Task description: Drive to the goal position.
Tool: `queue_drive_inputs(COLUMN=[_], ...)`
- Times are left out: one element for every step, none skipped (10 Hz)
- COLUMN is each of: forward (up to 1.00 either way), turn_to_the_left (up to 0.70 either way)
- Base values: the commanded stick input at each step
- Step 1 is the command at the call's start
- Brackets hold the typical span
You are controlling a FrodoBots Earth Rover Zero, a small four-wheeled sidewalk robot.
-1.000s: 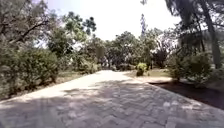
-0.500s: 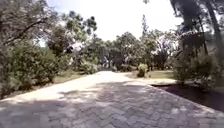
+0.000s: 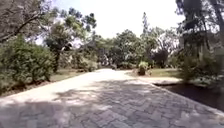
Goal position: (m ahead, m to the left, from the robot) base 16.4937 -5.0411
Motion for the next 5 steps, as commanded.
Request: queue_drive_inputs(forward=[0.50,0.50,0.50,0.50,0.50], turn_to_the_left=[0.00,0.00,0.00,0.00,0.00])
